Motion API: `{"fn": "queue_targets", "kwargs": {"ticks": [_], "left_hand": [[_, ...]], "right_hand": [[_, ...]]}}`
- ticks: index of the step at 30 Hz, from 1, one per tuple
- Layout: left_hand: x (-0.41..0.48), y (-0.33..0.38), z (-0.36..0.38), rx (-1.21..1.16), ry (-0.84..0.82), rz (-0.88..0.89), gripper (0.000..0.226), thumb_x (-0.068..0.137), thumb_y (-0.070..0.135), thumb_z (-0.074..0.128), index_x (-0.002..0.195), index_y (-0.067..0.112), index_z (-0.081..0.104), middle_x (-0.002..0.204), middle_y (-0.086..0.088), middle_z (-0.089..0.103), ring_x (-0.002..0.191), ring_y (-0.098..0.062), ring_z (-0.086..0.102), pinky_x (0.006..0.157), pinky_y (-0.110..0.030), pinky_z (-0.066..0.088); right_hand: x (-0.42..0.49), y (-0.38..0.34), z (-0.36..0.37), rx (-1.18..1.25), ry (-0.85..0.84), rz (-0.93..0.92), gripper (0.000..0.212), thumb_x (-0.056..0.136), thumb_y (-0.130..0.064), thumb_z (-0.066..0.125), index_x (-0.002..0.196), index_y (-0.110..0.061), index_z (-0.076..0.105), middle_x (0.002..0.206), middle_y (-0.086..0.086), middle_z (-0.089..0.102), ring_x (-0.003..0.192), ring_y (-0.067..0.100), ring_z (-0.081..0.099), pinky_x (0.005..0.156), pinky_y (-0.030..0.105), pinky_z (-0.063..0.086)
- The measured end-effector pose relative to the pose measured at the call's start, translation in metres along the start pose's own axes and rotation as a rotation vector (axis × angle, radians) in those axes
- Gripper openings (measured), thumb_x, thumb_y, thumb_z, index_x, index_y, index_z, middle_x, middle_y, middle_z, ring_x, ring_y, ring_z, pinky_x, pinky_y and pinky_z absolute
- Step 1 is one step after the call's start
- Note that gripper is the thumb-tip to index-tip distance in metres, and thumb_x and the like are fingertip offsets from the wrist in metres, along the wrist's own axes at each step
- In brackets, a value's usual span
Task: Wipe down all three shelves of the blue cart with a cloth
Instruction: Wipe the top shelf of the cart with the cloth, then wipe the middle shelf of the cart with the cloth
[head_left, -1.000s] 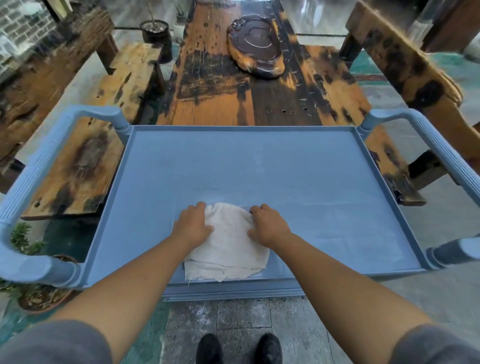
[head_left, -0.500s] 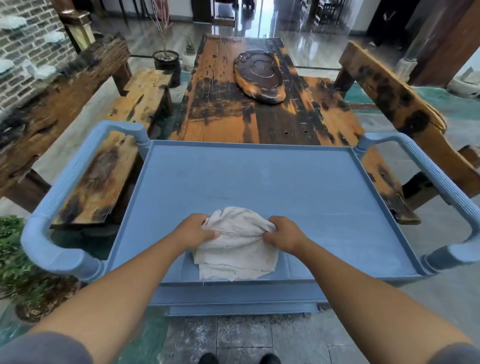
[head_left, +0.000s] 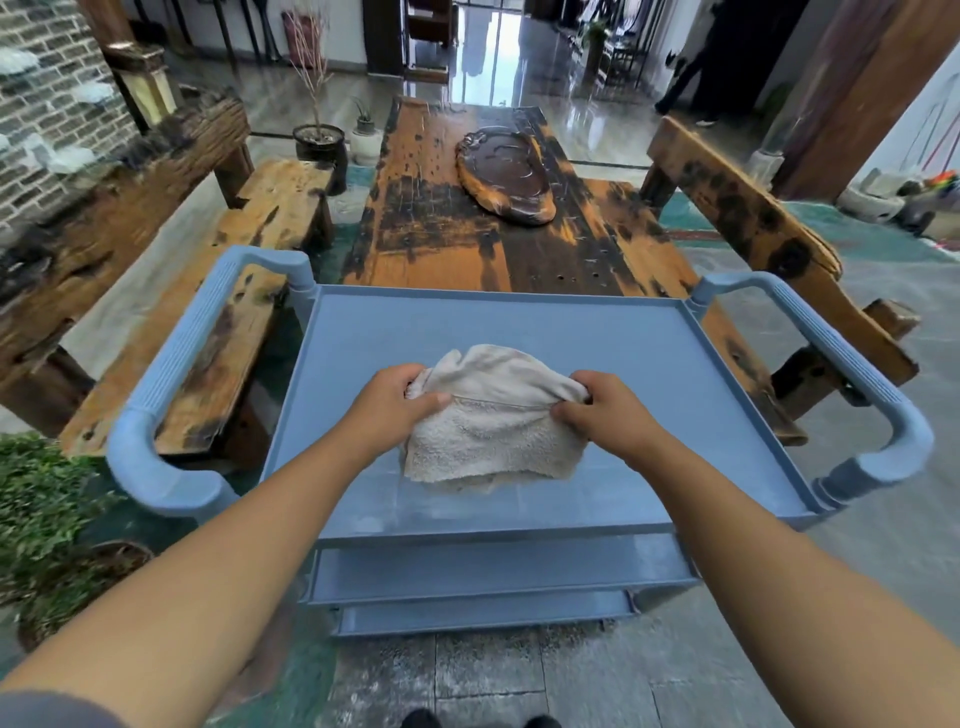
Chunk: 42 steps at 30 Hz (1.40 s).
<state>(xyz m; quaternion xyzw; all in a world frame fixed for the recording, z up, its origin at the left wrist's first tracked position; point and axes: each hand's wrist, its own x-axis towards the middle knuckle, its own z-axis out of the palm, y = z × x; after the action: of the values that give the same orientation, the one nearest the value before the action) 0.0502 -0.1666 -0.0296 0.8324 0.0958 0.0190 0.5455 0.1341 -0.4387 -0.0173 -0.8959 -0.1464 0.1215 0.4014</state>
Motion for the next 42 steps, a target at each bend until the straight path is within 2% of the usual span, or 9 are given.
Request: {"fn": "queue_targets", "kwargs": {"ticks": [7,13,17,23,29,31,35,37,42], "left_hand": [[-0.033,0.013,-0.008,0.035,0.071,0.005,0.012,0.088,0.023,0.071,0.091,0.012,0.066,0.090,-0.011,0.071,0.086,-0.029,0.068,0.075,-0.042,0.052],[-0.081,0.004,-0.002,0.110,0.117,-0.064,0.014,0.090,0.025,0.069,0.089,0.012,0.065,0.084,-0.005,0.069,0.065,-0.003,0.061,0.054,-0.015,0.044],[-0.113,-0.015,0.007,0.113,0.122,-0.127,0.013,0.089,0.027,0.069,0.090,0.014,0.067,0.084,-0.002,0.070,0.062,0.003,0.061,0.053,-0.010,0.042],[-0.142,-0.066,0.010,-0.013,0.054,-0.273,0.016,0.087,0.025,0.073,0.095,0.011,0.071,0.095,-0.012,0.075,0.085,-0.024,0.072,0.070,-0.031,0.054],[-0.132,-0.126,0.002,-0.084,-0.101,-0.385,0.009,0.088,0.016,0.071,0.096,0.016,0.073,0.093,0.002,0.078,0.086,-0.015,0.074,0.070,-0.024,0.056],[-0.125,-0.151,-0.002,-0.106,-0.152,-0.422,0.010,0.088,0.015,0.070,0.098,0.018,0.073,0.094,0.002,0.078,0.087,-0.015,0.074,0.076,-0.029,0.057],[-0.113,-0.199,-0.007,-0.139,-0.209,-0.534,0.021,0.090,0.019,0.067,0.103,0.002,0.070,0.105,-0.018,0.073,0.100,-0.036,0.069,0.091,-0.045,0.052],[-0.112,-0.219,-0.005,-0.152,-0.222,-0.588,0.027,0.092,0.023,0.066,0.102,-0.002,0.069,0.102,-0.020,0.073,0.094,-0.036,0.069,0.081,-0.038,0.050],[-0.117,-0.256,0.010,-0.243,-0.121,-0.729,0.028,0.090,0.034,0.069,0.084,0.006,0.071,0.077,0.003,0.073,0.075,-0.015,0.066,0.061,-0.017,0.049]], "right_hand": [[-0.025,-0.007,0.008,0.094,0.055,-0.042,0.014,0.084,-0.014,0.068,0.077,-0.008,0.057,0.066,-0.002,0.052,0.064,0.015,0.048,0.061,0.033,0.038],[-0.051,0.004,0.029,0.183,-0.041,-0.023,0.016,0.082,-0.013,0.067,0.079,-0.005,0.055,0.066,-0.003,0.050,0.062,0.015,0.045,0.060,0.031,0.035],[-0.071,0.019,0.049,0.215,-0.102,0.008,0.016,0.083,-0.013,0.068,0.084,-0.001,0.057,0.069,0.000,0.052,0.065,0.016,0.047,0.062,0.032,0.036],[-0.095,0.039,0.092,0.196,-0.180,0.098,0.017,0.083,-0.014,0.070,0.074,-0.015,0.055,0.064,-0.004,0.049,0.061,0.013,0.045,0.058,0.029,0.034],[-0.095,0.057,0.146,0.172,-0.239,0.215,0.017,0.084,-0.013,0.071,0.077,-0.014,0.056,0.067,0.001,0.047,0.064,0.016,0.043,0.061,0.031,0.032],[-0.094,0.060,0.167,0.162,-0.236,0.273,0.017,0.085,-0.013,0.071,0.078,-0.012,0.055,0.068,0.002,0.047,0.063,0.016,0.043,0.059,0.031,0.031],[-0.095,0.074,0.210,0.204,-0.194,0.420,0.029,0.085,-0.009,0.072,0.071,-0.015,0.049,0.064,-0.002,0.041,0.060,0.014,0.038,0.055,0.028,0.029],[-0.097,0.083,0.231,0.234,-0.185,0.489,0.026,0.086,-0.010,0.074,0.074,-0.013,0.051,0.066,0.001,0.041,0.062,0.016,0.038,0.058,0.029,0.028],[-0.098,0.109,0.272,0.274,-0.149,0.574,0.029,0.087,-0.014,0.074,0.078,-0.012,0.047,0.074,0.004,0.039,0.068,0.018,0.039,0.063,0.032,0.028]]}}
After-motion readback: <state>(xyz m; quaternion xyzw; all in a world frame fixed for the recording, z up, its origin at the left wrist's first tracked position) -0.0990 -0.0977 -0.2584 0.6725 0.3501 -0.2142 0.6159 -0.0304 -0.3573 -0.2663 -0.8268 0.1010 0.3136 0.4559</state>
